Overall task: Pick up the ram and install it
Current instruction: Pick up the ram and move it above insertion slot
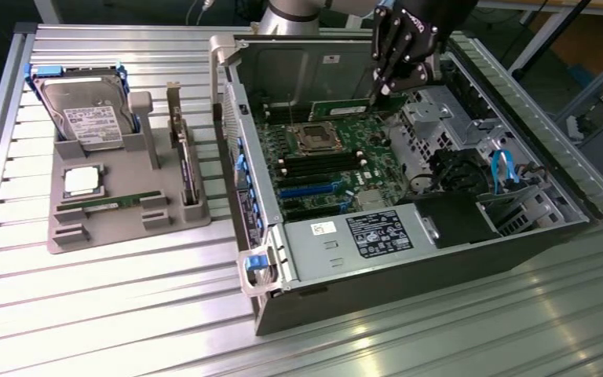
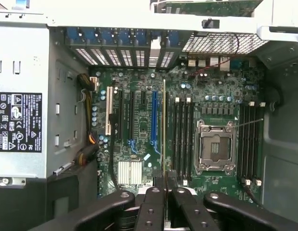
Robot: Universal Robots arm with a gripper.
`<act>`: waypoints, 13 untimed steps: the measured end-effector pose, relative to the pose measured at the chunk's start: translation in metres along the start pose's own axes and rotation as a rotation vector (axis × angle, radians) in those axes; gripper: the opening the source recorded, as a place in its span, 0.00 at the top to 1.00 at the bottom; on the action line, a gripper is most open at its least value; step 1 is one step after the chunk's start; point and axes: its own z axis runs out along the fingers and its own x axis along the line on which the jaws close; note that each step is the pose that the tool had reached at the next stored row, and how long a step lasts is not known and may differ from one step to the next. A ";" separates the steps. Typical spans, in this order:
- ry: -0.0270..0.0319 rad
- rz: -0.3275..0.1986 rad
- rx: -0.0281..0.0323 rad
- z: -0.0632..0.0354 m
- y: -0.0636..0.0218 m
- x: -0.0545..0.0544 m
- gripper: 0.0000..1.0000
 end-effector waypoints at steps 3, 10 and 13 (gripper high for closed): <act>-0.0001 0.000 0.0001 0.0003 -0.0002 -0.005 0.88; -0.0002 0.000 0.0001 0.0008 -0.0007 -0.020 0.88; -0.0001 0.000 0.0000 0.0009 -0.0009 -0.025 0.88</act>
